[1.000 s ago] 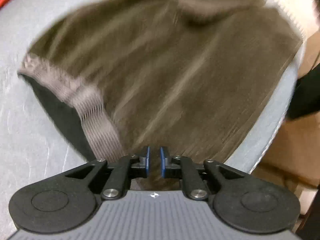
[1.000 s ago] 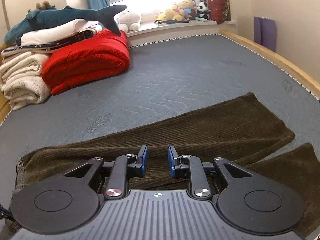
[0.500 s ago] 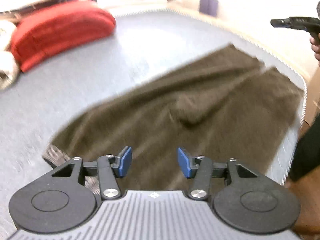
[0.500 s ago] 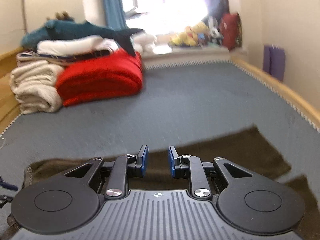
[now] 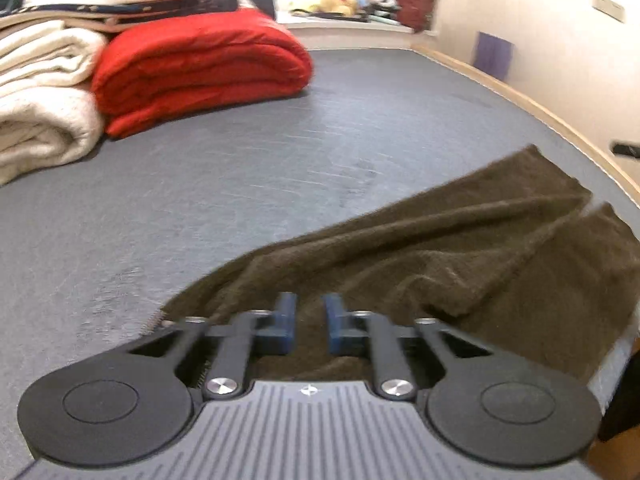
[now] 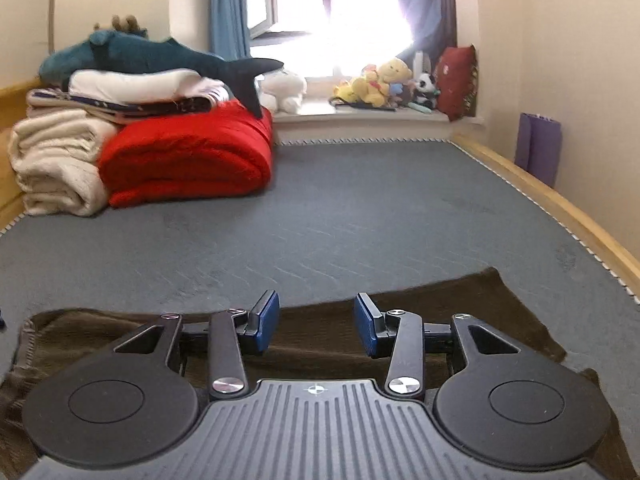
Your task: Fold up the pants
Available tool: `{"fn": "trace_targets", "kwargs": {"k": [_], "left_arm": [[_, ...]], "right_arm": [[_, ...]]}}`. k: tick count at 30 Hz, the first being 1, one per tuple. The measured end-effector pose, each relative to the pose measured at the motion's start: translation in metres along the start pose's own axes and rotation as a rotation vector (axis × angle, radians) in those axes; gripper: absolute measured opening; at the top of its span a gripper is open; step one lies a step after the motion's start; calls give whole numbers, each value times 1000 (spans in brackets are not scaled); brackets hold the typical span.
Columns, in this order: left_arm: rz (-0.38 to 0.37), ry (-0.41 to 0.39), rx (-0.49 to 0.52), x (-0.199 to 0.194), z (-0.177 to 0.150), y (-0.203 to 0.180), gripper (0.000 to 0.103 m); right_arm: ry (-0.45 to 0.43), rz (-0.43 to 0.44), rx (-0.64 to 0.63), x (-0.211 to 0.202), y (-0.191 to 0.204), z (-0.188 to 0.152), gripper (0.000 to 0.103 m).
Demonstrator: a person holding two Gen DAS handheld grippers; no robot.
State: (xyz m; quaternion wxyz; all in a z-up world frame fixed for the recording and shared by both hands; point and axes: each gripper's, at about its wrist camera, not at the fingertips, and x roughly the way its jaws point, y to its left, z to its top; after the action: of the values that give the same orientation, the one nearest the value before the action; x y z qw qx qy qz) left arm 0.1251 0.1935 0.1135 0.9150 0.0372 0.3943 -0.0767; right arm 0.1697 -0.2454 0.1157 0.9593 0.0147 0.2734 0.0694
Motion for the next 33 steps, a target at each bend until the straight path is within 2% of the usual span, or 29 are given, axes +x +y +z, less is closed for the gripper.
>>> {"fn": "trace_targets", "kwargs": {"k": [1,8,13,22,29,30,32,33], "left_arm": [[19,3,-30,1,3,7,6],[73,16,-289,6,17,69,6],[87,41,-399,17,20,89,6],[59,51,-451,62,21,97,6],[42,68,-449,105,24,109,8],[43,72,-451,111,24,111,10],[44,86,-452,126,23,114,20],[42,92,-447,134,23,114,32]], "right_arm": [[10,-8,6,2,-2,-1,44],[22,-15,125,10,-16,0,44],[31,-13,157,14,-20,0,44],[47,17,162,24,-23,1,44],[48,25,154,31,-24,6,44],[50,23,155,33,-25,7,44],[54,21,157,35,-27,7,44],[58,19,157,36,-28,7,44]]}}
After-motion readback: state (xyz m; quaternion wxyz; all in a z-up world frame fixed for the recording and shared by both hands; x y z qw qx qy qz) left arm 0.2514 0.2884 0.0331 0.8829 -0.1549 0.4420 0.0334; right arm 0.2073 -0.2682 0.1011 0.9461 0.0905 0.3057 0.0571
